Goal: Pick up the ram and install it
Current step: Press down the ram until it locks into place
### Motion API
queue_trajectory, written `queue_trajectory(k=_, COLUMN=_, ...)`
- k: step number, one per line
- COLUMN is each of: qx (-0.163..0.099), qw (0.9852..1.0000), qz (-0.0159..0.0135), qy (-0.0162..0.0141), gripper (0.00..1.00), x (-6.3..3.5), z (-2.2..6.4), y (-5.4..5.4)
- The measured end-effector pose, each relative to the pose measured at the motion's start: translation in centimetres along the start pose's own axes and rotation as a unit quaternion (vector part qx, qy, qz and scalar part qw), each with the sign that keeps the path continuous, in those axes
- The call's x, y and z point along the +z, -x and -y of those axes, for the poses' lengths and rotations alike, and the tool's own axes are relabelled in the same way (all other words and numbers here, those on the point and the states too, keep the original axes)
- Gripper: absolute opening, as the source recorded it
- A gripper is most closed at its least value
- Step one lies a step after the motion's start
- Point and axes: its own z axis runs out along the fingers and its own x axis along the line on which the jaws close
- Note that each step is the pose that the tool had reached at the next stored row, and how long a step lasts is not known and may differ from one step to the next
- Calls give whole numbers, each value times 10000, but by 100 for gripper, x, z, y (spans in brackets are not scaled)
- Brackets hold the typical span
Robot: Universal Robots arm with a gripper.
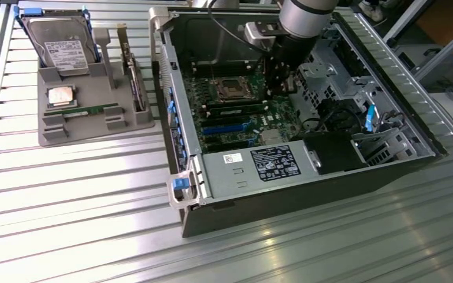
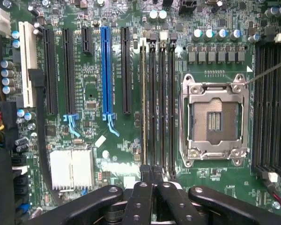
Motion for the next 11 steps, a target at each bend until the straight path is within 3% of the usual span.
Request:
queue_trajectory(k=4, qx=-13, qw=10000, qz=5, qy=30, gripper=10, x=-15, z=223, y=3)
queue_trajectory(k=11, qx=-13, qw=10000, qz=15, qy=32, gripper=10, x=-276, z=360, y=5)
